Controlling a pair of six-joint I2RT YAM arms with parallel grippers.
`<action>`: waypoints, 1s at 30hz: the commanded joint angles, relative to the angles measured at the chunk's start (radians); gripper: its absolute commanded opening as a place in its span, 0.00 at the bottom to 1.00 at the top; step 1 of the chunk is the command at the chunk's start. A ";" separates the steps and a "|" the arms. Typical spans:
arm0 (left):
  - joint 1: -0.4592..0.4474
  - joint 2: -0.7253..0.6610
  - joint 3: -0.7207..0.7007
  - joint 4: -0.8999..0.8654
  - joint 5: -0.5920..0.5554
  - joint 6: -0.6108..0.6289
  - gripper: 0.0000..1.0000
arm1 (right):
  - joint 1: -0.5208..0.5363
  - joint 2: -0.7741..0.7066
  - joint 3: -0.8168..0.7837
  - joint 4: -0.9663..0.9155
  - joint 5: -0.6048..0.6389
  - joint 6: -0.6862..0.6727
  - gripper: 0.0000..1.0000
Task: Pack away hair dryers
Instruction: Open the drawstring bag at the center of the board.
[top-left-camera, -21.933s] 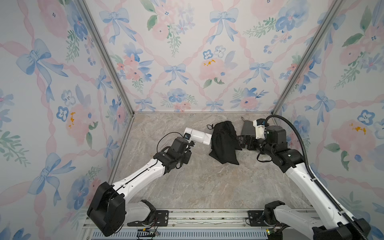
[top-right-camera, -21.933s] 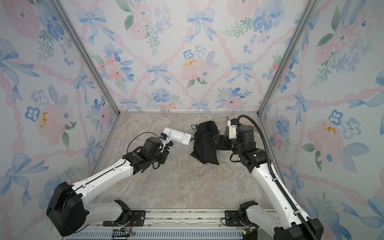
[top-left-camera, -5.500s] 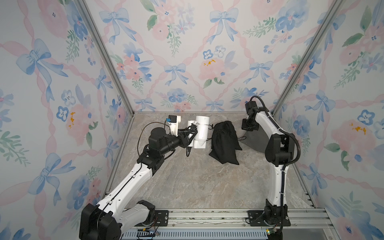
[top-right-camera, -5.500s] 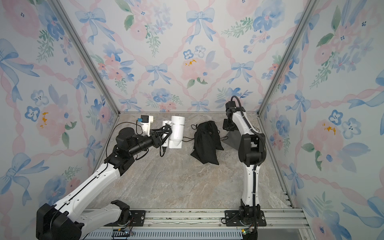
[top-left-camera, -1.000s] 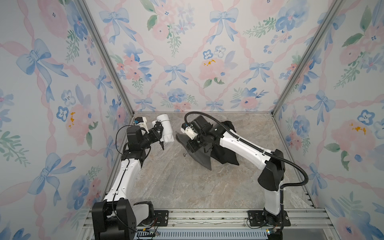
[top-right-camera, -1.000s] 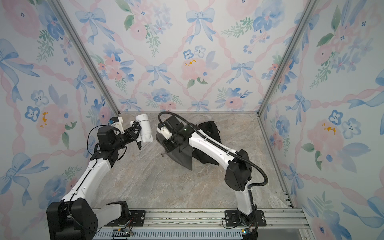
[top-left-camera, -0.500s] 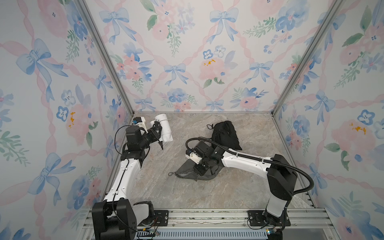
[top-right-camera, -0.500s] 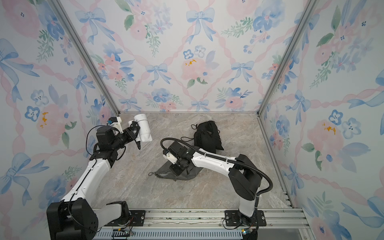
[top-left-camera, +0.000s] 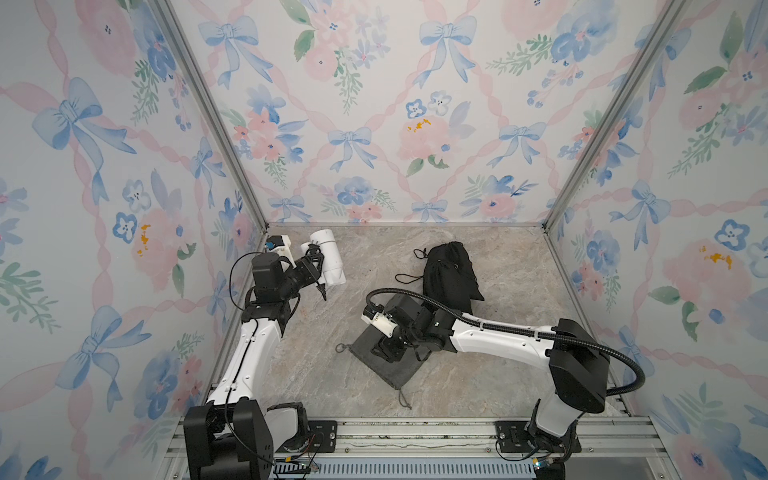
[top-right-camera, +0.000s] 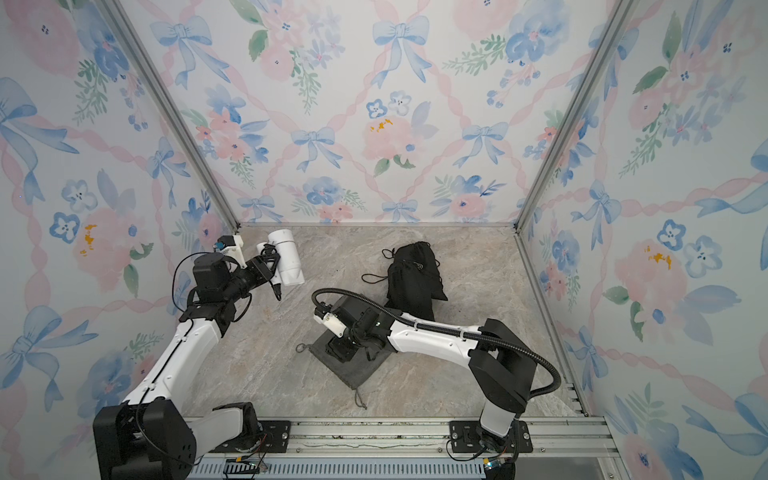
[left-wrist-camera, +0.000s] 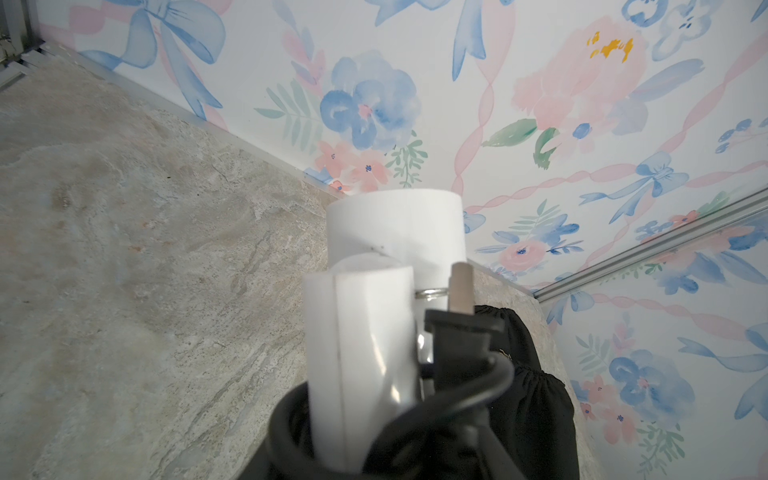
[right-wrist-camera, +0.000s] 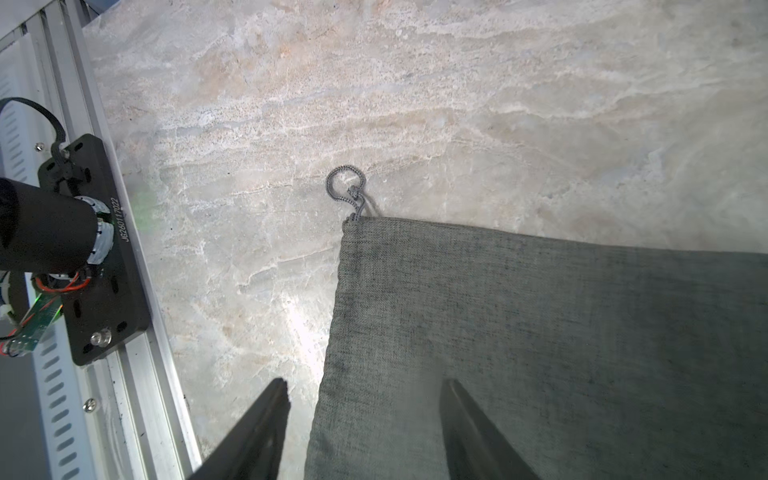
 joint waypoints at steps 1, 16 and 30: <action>0.006 -0.018 0.002 0.058 0.000 -0.009 0.21 | 0.048 0.021 -0.033 0.052 0.051 0.005 0.61; 0.005 -0.003 0.008 0.058 -0.001 -0.009 0.21 | 0.131 0.106 -0.122 0.121 0.105 0.084 0.55; 0.005 0.000 0.011 0.058 0.005 -0.012 0.21 | 0.134 0.183 -0.111 0.101 0.119 0.086 0.32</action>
